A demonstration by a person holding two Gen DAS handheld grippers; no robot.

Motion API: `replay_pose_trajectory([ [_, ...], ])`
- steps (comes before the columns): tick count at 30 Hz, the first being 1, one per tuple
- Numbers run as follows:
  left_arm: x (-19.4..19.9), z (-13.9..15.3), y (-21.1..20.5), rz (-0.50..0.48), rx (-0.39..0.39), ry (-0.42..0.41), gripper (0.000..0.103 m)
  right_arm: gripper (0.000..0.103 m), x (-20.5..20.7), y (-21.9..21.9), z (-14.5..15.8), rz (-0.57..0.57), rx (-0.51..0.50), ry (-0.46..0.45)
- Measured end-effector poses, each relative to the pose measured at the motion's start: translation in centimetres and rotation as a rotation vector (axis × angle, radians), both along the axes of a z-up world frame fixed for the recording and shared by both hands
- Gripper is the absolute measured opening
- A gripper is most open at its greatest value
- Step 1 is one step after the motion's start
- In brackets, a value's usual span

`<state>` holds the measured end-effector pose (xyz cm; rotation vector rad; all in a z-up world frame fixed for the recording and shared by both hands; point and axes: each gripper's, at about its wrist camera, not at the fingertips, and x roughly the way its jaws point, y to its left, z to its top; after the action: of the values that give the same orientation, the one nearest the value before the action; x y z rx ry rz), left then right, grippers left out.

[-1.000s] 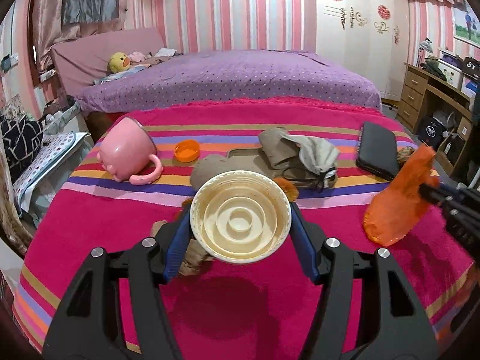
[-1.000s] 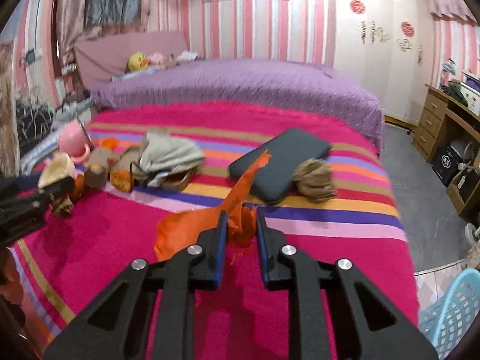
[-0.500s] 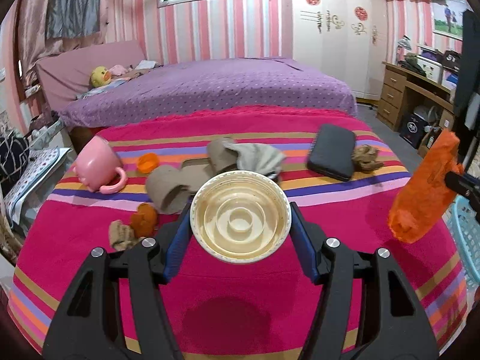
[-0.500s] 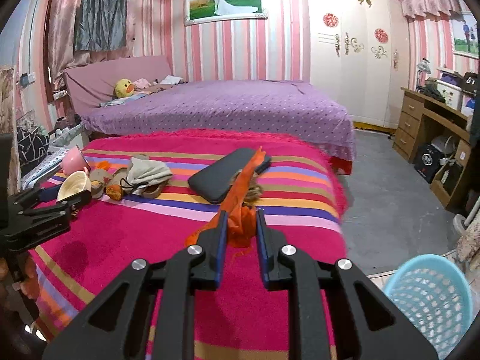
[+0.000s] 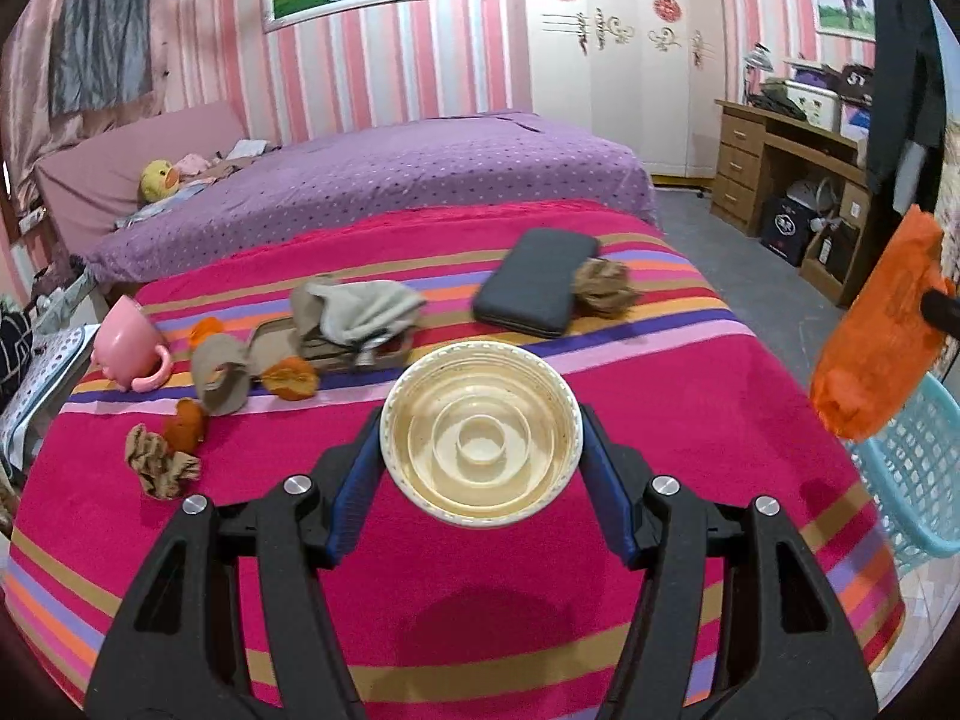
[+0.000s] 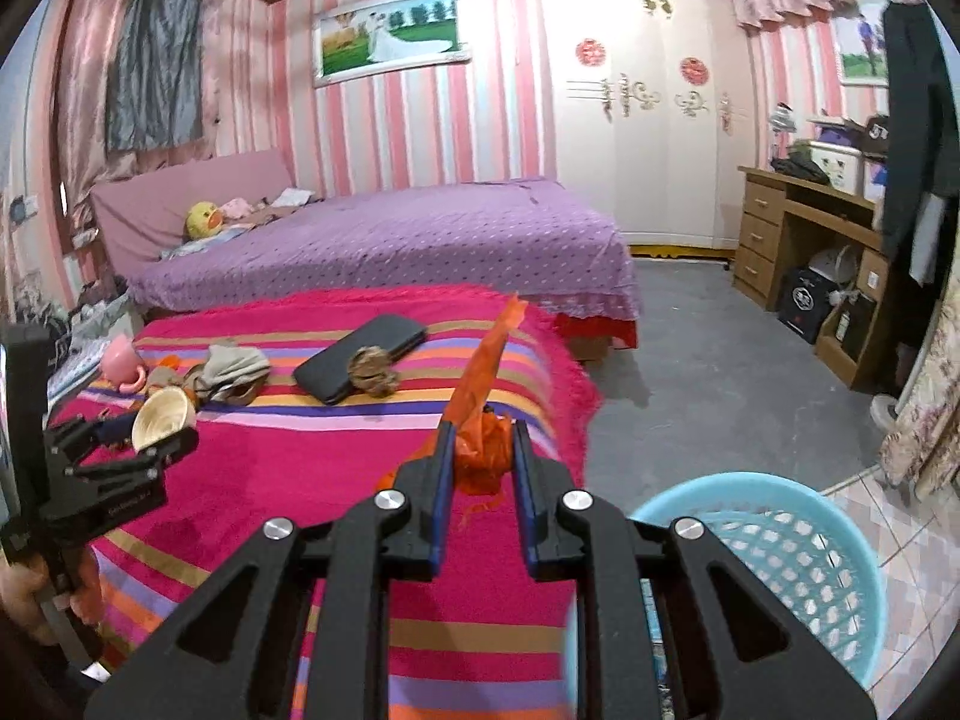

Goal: Collect trash
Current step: 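Carry lid and orange bag to the blue basket and release both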

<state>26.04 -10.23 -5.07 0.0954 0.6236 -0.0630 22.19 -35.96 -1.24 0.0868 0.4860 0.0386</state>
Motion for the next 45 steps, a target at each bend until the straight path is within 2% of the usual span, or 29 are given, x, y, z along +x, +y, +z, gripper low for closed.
replay_pose_trajectory([
  [7, -1.1, 1.1, -5.7, -0.053, -0.008, -0.028, 0.061, 0.018, -1.4, -7.3, -0.4, -0.138, -0.002, 0.008],
  [10, -1.5, 1.6, -8.9, -0.094, -0.035, -0.029, 0.061, 0.018, -2.2, -10.5, -1.1, -0.188, 0.003, 0.029],
  [16, -2.3, 0.9, -15.4, -0.182, -0.014, -0.018, 0.061, 0.018, -3.8, -14.7, -2.5, -0.254, -0.041, 0.067],
  [21, -3.1, -0.4, -20.5, -0.256, -0.027, 0.018, 0.061, 0.018, -4.5, -17.2, -3.5, -0.279, -0.048, 0.092],
  [27, -3.1, -1.9, -25.4, -0.299, -0.042, 0.067, 0.061, 0.018, -5.3, -19.7, -4.5, -0.311, -0.023, 0.104],
  [30, -2.7, -2.3, -26.9, -0.318, -0.054, 0.089, 0.061, 0.018, -5.7, -20.4, -4.6, -0.319, -0.012, 0.099],
  [36, -2.5, -2.2, -29.0, -0.336, -0.026, 0.081, 0.061, 0.018, -5.6, -20.6, -4.8, -0.318, 0.003, 0.1],
  [40, -1.9, -1.9, -29.1, -0.332, -0.022, 0.062, 0.086, 0.018, -5.7, -20.3, -4.7, -0.315, -0.001, 0.095],
  [45, -1.5, -1.3, -27.4, -0.293, -0.01, 0.018, 0.093, 0.018, -5.6, -20.2, -4.8, -0.318, -0.004, 0.099],
])
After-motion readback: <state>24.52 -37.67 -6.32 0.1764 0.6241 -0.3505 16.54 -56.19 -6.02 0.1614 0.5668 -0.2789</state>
